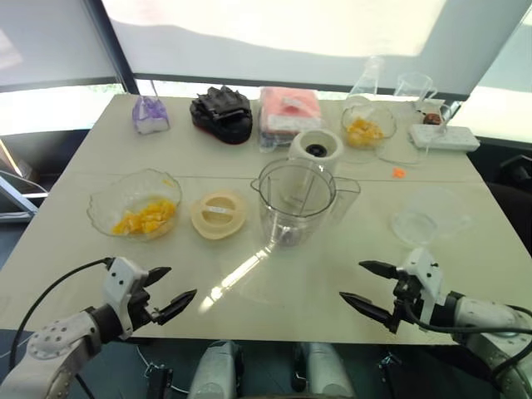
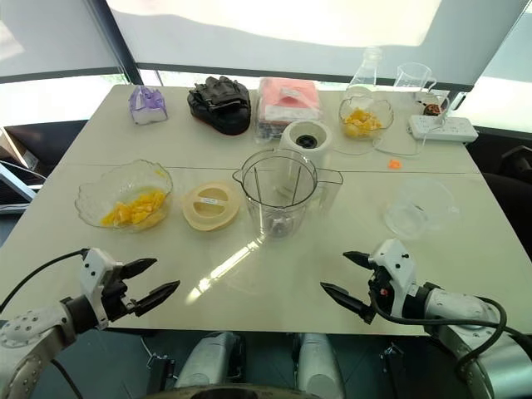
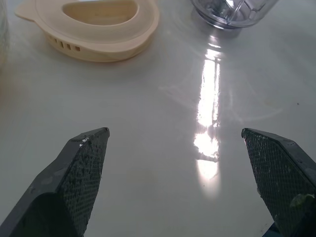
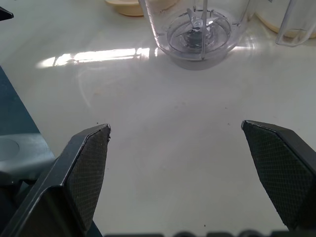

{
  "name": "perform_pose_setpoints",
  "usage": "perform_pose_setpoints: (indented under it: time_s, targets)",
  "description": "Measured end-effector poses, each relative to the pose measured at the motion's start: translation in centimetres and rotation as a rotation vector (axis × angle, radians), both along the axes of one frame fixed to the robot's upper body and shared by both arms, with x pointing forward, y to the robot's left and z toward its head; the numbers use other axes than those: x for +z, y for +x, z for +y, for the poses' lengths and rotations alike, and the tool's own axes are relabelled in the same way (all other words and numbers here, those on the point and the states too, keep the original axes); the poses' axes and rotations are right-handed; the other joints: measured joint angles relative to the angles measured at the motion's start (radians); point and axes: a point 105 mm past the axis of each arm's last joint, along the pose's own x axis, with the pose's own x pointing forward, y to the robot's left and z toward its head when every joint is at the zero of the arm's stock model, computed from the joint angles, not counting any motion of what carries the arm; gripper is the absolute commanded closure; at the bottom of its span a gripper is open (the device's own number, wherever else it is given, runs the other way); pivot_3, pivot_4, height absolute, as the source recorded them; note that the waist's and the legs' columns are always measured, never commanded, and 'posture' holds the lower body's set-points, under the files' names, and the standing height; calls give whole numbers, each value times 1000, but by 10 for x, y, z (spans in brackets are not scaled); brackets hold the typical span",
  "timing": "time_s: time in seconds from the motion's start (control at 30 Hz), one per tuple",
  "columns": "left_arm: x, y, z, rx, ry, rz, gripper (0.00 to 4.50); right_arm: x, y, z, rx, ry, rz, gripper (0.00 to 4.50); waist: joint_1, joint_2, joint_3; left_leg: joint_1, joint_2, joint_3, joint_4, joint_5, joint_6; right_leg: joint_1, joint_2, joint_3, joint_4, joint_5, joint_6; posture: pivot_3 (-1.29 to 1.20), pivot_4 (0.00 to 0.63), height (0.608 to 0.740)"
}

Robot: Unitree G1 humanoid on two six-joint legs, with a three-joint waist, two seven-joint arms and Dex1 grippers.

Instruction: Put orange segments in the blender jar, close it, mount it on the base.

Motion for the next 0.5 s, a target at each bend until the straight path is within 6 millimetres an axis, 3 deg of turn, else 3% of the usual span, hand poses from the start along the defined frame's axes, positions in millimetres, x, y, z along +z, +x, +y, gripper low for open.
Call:
perform_pose_setpoints:
  time_s: [0.5]
  targets:
    - [11,10,-2,-3,-20,-36,34,2,1,8,-14,18,-20,12,0,0,0,0,0,0,0,0,0,0,0,0,0,0,0,0,150,740]
